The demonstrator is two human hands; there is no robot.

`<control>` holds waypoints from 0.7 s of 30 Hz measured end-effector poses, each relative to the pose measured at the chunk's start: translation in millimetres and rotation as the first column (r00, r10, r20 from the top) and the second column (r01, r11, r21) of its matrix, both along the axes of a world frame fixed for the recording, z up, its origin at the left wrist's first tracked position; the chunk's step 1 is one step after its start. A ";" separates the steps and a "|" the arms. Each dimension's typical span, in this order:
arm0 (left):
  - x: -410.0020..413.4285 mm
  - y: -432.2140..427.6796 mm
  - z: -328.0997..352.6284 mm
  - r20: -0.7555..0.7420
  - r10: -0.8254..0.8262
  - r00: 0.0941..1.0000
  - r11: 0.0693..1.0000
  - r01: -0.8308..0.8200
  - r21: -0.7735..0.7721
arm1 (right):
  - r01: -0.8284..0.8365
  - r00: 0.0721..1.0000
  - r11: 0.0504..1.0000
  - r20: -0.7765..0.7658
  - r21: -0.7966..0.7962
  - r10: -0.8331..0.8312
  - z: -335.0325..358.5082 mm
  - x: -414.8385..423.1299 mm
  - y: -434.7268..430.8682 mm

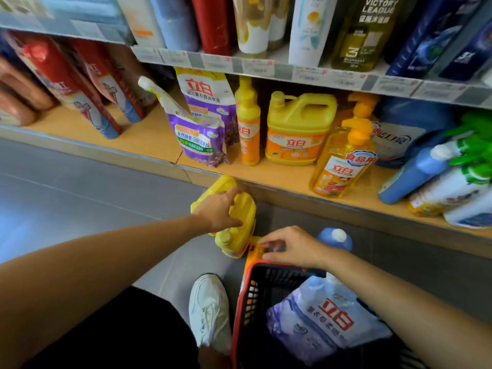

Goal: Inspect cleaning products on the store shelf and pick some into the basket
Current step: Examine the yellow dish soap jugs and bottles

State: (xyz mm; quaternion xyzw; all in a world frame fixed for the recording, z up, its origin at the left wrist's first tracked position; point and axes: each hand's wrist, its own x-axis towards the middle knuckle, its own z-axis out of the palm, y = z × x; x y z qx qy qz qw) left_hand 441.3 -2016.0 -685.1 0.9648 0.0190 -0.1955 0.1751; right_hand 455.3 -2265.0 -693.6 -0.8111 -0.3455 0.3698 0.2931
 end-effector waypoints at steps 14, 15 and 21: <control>-7.2 10.3 2.5 -0.008 -0.079 0.997 0.996 0.079 -0.041 | -0.136 0.938 0.986 -0.333 -0.100 0.095 -18.5 -32.5 -24.3; -7.1 10.9 2.0 -0.015 -0.082 0.997 0.996 0.081 -0.046 | -0.148 0.926 0.984 -0.364 -0.100 0.102 -20.7 -31.2 -24.0; -7.2 14.1 -4.5 0.011 -0.100 0.995 0.993 0.101 -0.057 | -0.020 1.000 0.995 -0.005 -0.101 0.020 -51.4 -4.3 -8.8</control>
